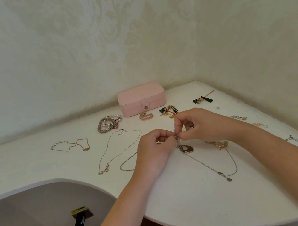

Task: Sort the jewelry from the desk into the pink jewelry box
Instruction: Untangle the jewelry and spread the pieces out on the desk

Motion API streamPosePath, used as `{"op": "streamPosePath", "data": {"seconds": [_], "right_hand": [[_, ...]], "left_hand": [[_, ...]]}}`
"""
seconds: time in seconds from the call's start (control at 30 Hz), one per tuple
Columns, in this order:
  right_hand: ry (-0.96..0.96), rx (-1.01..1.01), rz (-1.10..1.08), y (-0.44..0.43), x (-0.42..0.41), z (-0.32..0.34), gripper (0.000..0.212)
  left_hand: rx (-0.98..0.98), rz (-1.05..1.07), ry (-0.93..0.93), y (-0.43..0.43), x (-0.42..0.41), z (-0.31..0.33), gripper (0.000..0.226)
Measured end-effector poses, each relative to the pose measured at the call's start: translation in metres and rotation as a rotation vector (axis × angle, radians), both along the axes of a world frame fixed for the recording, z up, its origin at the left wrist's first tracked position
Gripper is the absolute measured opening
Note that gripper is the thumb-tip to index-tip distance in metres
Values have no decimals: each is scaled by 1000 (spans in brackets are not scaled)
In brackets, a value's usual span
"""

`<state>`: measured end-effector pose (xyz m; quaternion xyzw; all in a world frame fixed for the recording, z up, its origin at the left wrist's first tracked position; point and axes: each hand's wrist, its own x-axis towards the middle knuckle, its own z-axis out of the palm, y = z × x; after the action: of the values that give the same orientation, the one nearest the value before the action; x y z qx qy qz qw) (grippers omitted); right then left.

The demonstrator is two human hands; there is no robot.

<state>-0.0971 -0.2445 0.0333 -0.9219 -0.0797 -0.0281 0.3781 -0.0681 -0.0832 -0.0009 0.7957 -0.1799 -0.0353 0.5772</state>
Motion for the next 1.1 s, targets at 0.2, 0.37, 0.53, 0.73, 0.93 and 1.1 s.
{"op": "streamPosePath", "data": {"seconds": [0.2,0.37,0.53,0.73,0.93,1.1], "right_hand": [[-57,5,-14,3,0,-2,8],[-93,28,-3,4,-3,-1,11],[-89,50,11,4,-2,1,20],[10,12,14,2,-9,10,7],[13,28,-47,-2,-5,6,8],[7,50,-7,-3,-5,9,5]], "left_hand": [[8,-13,-7,-1,0,1,4],[-20,-22,21,0,-1,2,6],[-166,-57,108,3,-2,6,3],[-204,-35,129,3,-1,4,7],[-208,-57,165,4,-1,4,8],[-183,-39,165,3,0,3,6]]}}
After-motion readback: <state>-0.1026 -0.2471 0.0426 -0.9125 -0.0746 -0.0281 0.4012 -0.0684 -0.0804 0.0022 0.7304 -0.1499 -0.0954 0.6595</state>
